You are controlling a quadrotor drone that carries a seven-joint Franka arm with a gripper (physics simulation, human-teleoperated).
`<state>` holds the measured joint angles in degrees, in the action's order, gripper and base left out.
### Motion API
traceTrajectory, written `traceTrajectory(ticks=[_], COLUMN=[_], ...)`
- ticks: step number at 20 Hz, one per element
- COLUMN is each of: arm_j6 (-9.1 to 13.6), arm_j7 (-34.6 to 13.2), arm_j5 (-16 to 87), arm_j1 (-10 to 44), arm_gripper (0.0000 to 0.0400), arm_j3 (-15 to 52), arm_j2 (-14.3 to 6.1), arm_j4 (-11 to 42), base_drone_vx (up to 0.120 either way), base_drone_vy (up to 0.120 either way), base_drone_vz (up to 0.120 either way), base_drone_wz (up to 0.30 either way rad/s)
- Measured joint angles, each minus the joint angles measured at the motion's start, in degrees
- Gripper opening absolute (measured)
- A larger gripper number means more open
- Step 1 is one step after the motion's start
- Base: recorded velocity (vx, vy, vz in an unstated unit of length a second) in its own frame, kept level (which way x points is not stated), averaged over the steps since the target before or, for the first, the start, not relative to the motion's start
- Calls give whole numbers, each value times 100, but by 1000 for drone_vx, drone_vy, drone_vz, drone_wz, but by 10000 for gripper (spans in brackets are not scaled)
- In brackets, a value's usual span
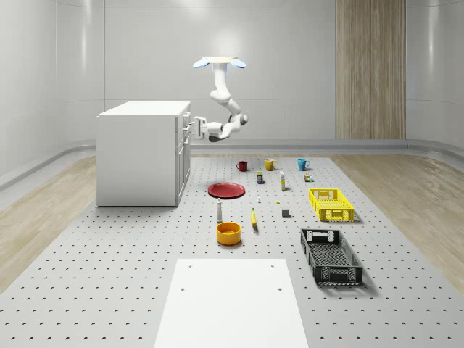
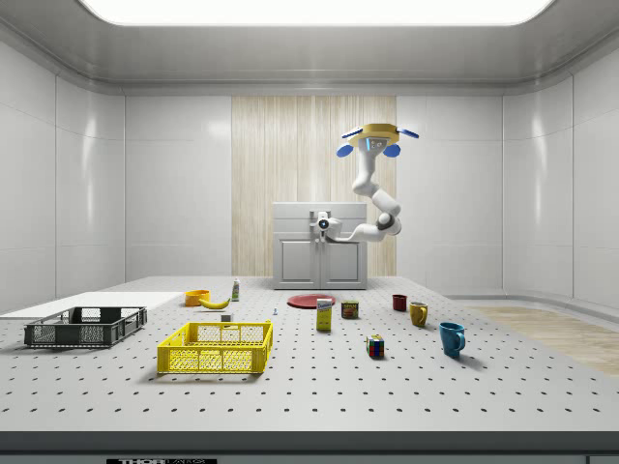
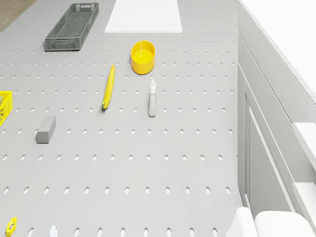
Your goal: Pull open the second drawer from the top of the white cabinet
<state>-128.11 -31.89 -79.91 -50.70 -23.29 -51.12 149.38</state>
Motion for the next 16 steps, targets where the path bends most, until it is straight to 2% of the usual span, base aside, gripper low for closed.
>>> traceTrajectory(ticks=[5,6,7,9,11,14,15,16], arm_j6=[3,15,29,62,99,159,179,195], arm_j7=[121,136,148,168,182,145,120,-40], arm_j5=[-257,-292,-323,-375,-418,-461,-468,-432], arm_j1=[54,75,99,152,210,300,330,365], arm_gripper=[300,284,244,187,153,132,130,146], arm_j3=[182,211,239,290,338,402,422,453], arm_j2=[184,209,231,269,299,335,346,341], arm_j4=[-61,-68,-75,-84,-91,-97,-99,-113], base_drone_vx=[0,0,0,0,0,0,0,0], base_drone_vy=[0,0,0,0,0,0,0,0], base_drone_vz=[0,0,0,0,0,0,0,0], base_drone_wz=[0,0,0,0,0,0,0,0])
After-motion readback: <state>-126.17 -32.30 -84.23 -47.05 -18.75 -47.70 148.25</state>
